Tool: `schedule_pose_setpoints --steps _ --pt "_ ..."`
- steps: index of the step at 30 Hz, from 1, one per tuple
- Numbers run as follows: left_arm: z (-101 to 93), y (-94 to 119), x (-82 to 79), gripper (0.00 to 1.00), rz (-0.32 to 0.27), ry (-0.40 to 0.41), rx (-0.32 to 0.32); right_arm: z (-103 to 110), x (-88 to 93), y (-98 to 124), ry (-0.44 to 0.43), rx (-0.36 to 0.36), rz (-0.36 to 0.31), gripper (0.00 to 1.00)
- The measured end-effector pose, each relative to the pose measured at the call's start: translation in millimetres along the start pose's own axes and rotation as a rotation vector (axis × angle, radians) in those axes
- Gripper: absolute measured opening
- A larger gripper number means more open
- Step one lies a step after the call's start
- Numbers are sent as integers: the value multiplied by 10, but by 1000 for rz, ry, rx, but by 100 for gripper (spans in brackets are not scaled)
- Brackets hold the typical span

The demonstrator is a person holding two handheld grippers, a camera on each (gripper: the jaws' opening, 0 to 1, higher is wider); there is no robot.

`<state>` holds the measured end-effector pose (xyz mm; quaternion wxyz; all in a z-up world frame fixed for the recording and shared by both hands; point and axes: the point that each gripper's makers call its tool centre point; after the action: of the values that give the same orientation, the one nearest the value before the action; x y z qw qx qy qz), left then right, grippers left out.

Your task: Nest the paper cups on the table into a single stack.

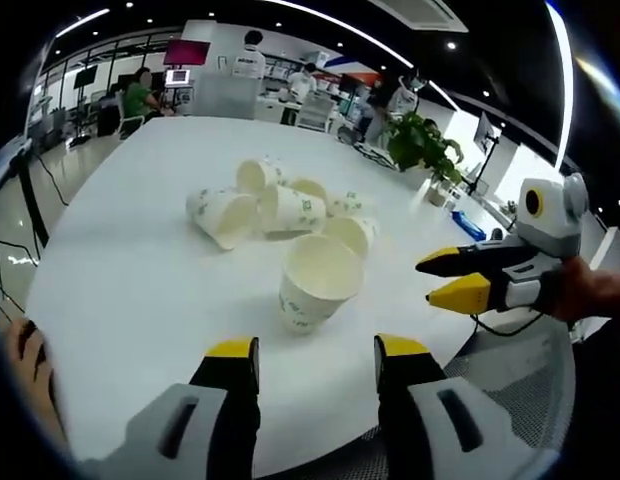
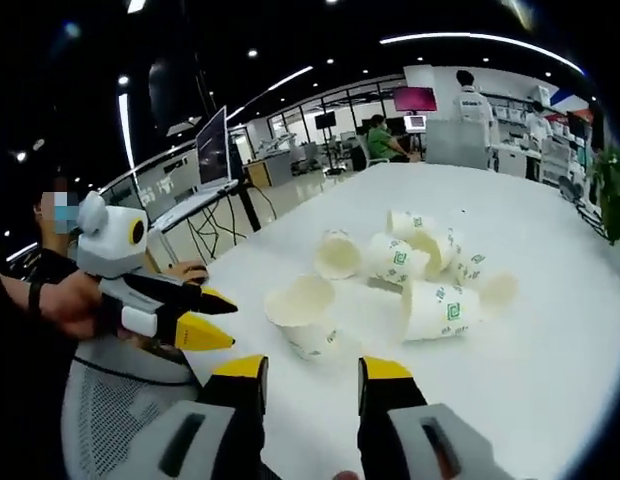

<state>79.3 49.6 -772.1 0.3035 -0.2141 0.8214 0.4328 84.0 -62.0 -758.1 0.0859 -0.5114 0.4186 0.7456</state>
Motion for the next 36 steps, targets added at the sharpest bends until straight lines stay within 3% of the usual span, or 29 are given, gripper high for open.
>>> schedule_pose_setpoints --steps 13,16,22,28,36 --pt "62 -20 9 43 4 22 -11 -192 73 167 27 47 15 42" --pt "54 -5 2 43 3 28 -15 -246 20 179 119 42 37 45" --pt "79 -3 2 43 1 28 -26 -426 -62 145 218 23 63 46" --pt "71 17 -20 43 -7 38 -33 -683 -91 55 371 6 133 48" --pt "135 29 -37 43 -20 52 -47 -863 -56 -110 445 -35 210 49"
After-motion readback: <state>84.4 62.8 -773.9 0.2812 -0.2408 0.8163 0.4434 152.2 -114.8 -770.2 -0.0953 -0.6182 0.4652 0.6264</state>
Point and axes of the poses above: the point that each gripper's makers call its tool centre point, and the gripper's own axes: y roughly backward along the fingers, z roughly to its left, x roughly out of its underside, and after that the axes turned 9 degrees about y, right-handed
